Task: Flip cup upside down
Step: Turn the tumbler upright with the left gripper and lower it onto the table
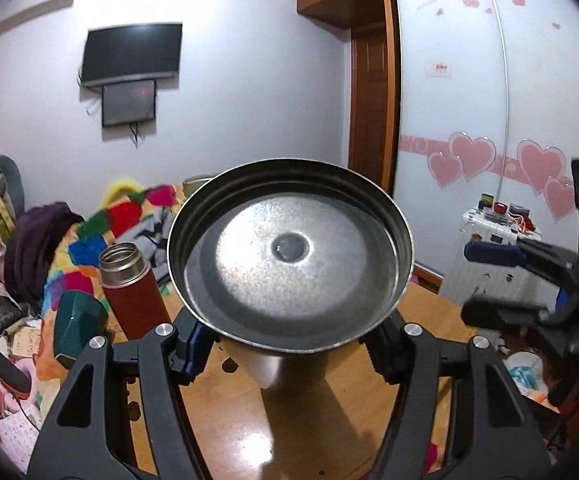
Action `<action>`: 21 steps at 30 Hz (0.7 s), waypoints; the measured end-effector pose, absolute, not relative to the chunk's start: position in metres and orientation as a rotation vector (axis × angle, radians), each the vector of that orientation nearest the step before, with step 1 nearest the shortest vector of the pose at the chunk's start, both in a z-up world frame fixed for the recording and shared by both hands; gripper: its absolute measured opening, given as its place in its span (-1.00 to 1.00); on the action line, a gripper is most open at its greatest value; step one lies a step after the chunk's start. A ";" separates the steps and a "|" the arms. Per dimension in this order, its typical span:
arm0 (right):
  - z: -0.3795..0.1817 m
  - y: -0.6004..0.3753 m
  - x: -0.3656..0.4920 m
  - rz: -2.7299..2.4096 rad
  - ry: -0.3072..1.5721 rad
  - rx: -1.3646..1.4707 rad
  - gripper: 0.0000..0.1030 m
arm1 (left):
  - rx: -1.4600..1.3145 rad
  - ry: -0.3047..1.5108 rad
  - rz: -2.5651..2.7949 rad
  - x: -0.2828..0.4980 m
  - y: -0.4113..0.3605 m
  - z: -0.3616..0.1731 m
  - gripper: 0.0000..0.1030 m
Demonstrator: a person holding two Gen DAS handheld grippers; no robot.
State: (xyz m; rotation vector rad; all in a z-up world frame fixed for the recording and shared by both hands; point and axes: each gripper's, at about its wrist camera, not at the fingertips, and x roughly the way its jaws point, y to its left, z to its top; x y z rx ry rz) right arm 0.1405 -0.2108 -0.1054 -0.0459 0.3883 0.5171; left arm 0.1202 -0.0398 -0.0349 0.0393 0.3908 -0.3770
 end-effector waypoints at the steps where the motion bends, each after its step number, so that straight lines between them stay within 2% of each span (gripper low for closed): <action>1: -0.106 -0.211 0.142 0.516 0.390 -0.043 0.65 | 0.040 0.405 -0.384 0.124 -0.041 -0.034 0.24; 21: -0.118 -0.226 0.151 0.523 0.420 0.064 0.65 | 0.068 0.512 -0.399 0.174 -0.067 -0.024 0.24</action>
